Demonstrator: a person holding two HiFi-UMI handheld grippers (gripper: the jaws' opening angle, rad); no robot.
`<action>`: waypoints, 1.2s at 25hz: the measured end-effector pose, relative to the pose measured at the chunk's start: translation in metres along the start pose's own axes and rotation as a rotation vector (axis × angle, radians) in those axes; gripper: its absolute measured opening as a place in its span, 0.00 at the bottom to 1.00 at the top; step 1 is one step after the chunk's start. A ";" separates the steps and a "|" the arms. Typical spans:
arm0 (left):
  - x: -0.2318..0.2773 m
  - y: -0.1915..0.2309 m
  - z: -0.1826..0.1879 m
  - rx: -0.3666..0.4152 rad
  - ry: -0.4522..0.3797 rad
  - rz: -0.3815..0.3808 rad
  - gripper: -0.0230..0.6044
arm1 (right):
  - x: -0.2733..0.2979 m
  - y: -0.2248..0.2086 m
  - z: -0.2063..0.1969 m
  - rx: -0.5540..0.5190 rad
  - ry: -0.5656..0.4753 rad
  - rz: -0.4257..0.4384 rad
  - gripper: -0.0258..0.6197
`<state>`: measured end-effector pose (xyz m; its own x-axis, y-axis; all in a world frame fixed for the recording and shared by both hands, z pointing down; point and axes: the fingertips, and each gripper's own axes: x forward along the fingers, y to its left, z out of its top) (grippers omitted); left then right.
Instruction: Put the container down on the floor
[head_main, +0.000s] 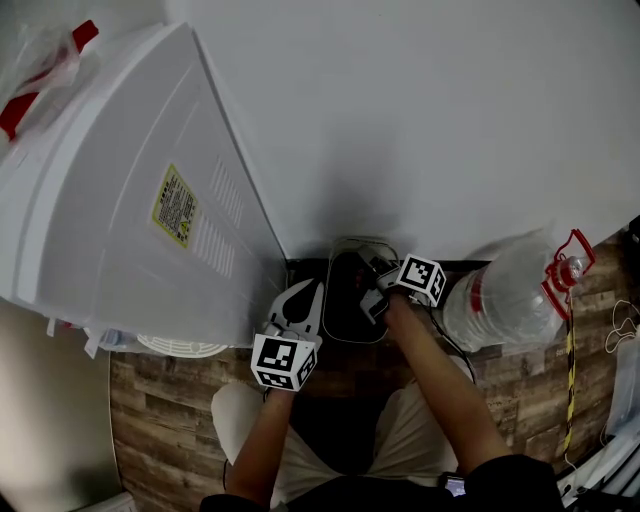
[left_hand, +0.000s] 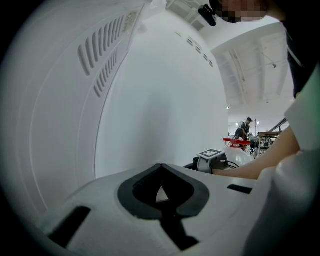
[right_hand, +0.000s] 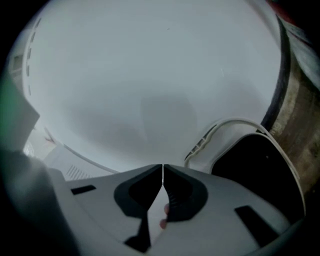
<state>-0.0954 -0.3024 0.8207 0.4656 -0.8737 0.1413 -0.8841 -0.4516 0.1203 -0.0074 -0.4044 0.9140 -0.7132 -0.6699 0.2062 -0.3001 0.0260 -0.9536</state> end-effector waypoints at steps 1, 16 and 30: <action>0.001 0.000 0.004 0.001 0.001 0.000 0.07 | -0.001 0.005 -0.002 -0.024 0.014 0.005 0.09; 0.000 -0.041 0.096 -0.018 0.063 -0.017 0.07 | -0.070 0.123 -0.006 -0.327 0.139 0.058 0.09; -0.037 -0.078 0.288 -0.055 0.101 -0.018 0.07 | -0.151 0.330 0.011 -0.552 0.197 0.028 0.09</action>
<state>-0.0554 -0.2867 0.5235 0.4852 -0.8419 0.2362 -0.8734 -0.4537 0.1770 0.0081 -0.3026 0.5662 -0.8139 -0.5145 0.2700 -0.5274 0.4592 -0.7148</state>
